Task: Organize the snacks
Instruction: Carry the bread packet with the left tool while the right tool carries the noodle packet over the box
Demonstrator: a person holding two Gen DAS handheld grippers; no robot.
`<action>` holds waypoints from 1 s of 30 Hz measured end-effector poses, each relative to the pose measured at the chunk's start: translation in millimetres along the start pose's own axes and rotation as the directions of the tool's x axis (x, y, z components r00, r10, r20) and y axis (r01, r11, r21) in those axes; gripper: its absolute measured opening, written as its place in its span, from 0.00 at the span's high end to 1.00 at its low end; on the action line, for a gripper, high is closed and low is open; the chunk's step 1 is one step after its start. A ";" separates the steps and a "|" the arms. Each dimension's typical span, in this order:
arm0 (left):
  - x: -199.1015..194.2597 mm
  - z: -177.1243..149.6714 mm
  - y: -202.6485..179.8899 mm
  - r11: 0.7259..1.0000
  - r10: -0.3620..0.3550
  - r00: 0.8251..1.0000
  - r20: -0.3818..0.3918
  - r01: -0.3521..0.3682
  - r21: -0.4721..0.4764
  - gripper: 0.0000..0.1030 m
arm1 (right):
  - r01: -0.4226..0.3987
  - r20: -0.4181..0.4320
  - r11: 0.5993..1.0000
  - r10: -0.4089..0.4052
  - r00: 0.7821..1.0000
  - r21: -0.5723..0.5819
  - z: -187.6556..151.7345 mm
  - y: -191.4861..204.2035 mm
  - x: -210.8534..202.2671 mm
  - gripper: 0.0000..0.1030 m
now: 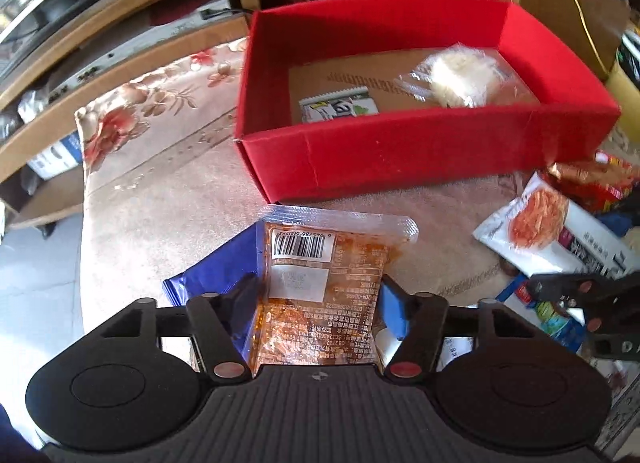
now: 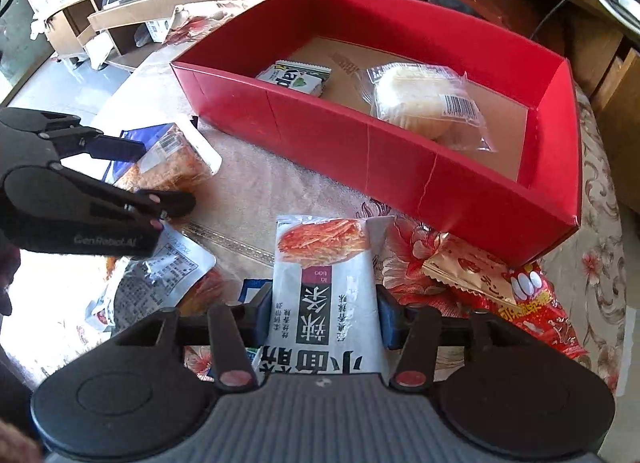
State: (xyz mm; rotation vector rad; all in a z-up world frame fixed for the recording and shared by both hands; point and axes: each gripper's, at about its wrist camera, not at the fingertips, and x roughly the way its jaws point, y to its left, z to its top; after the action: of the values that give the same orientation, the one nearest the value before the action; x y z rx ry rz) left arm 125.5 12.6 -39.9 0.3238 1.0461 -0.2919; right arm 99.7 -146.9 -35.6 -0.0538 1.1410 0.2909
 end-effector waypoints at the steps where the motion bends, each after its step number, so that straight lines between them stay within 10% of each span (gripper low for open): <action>1: -2.0 -0.1 1.5 1.000 -0.012 1.000 0.005 0.012 -0.017 0.36 | 0.001 0.003 1.000 -0.001 1.000 0.000 -0.4 -0.7 -0.6 0.47; 30: -44.9 -1.3 9.6 0.952 -0.130 0.976 0.175 0.172 -0.252 0.43 | -0.055 0.151 0.997 0.046 0.987 0.057 -0.8 -12.4 -47.6 0.48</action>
State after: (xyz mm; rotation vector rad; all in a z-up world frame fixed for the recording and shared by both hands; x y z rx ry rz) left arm 107.1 25.6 0.1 -0.0227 0.9426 -0.3050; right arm 83.9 -168.5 5.7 0.0503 1.0023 0.3003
